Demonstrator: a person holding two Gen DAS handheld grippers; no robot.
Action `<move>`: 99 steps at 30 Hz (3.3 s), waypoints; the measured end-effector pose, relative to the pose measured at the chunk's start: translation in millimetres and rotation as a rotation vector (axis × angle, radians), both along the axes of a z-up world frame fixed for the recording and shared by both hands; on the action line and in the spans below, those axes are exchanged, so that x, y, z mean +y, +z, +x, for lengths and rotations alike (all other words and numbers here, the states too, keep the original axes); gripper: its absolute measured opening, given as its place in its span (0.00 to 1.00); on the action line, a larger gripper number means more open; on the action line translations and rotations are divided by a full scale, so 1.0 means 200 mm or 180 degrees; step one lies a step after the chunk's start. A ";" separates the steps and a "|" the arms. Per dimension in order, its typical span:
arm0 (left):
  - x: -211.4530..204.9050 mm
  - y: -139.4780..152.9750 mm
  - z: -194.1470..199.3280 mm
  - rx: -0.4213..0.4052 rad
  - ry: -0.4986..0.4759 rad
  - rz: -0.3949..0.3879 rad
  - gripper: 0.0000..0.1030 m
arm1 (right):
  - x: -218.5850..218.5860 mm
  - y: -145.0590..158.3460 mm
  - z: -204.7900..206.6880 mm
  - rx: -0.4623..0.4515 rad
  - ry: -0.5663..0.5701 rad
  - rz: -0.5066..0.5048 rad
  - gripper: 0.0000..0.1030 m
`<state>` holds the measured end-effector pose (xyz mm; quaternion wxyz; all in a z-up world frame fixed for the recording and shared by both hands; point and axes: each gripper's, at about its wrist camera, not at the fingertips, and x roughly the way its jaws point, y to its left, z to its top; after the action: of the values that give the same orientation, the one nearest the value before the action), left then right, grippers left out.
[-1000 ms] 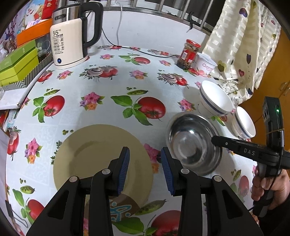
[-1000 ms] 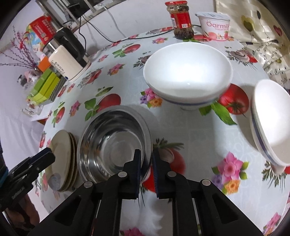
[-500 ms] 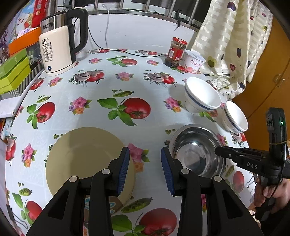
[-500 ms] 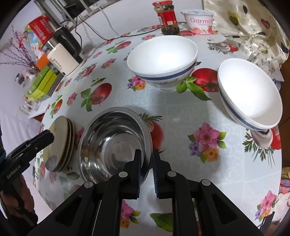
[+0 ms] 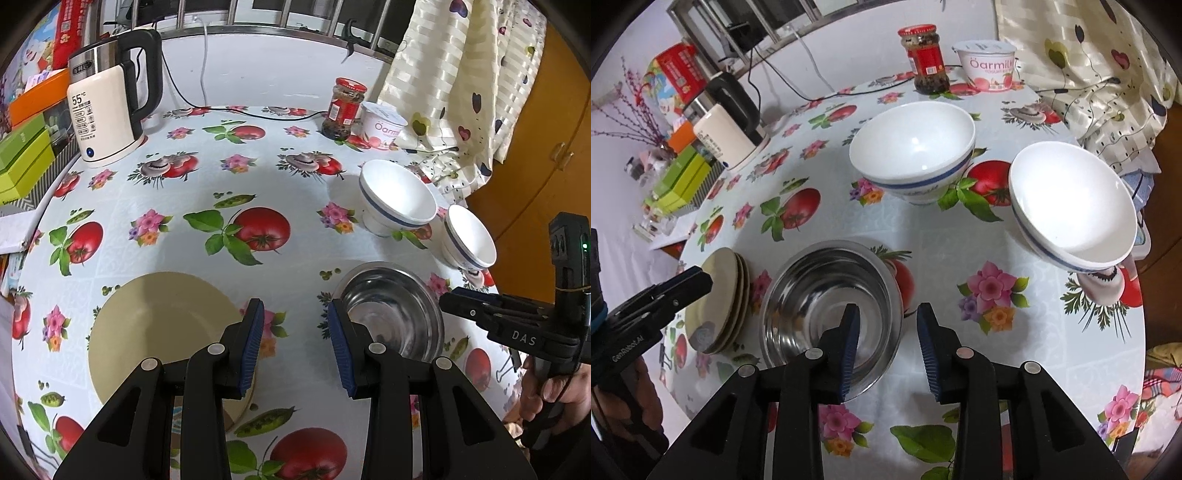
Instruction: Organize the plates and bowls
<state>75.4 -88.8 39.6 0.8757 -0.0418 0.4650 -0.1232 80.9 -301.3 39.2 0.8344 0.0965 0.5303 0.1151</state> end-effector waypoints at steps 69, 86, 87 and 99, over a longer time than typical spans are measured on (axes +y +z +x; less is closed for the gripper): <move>-0.33 0.03 0.43 0.0067 -0.0348 -0.0249 0.36 | -0.15 0.12 0.29 -0.0351 -0.0241 0.0139 0.31; -0.45 -0.02 0.62 0.0177 -0.0378 -0.0310 0.36 | -0.20 0.07 0.42 -0.0334 -0.0419 0.0134 0.31; -0.46 -0.03 0.63 0.0197 -0.0379 -0.0309 0.36 | -0.21 0.06 0.43 -0.0328 -0.0427 0.0137 0.31; -0.49 -0.12 0.72 0.0322 -0.0340 -0.0288 0.36 | -0.23 0.00 0.50 -0.0269 -0.0485 0.0187 0.31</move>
<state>219.0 -186.7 15.2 0.8405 -0.0626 0.5041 -0.1883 181.3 -347.1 39.4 0.8592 0.1561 0.4821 0.0707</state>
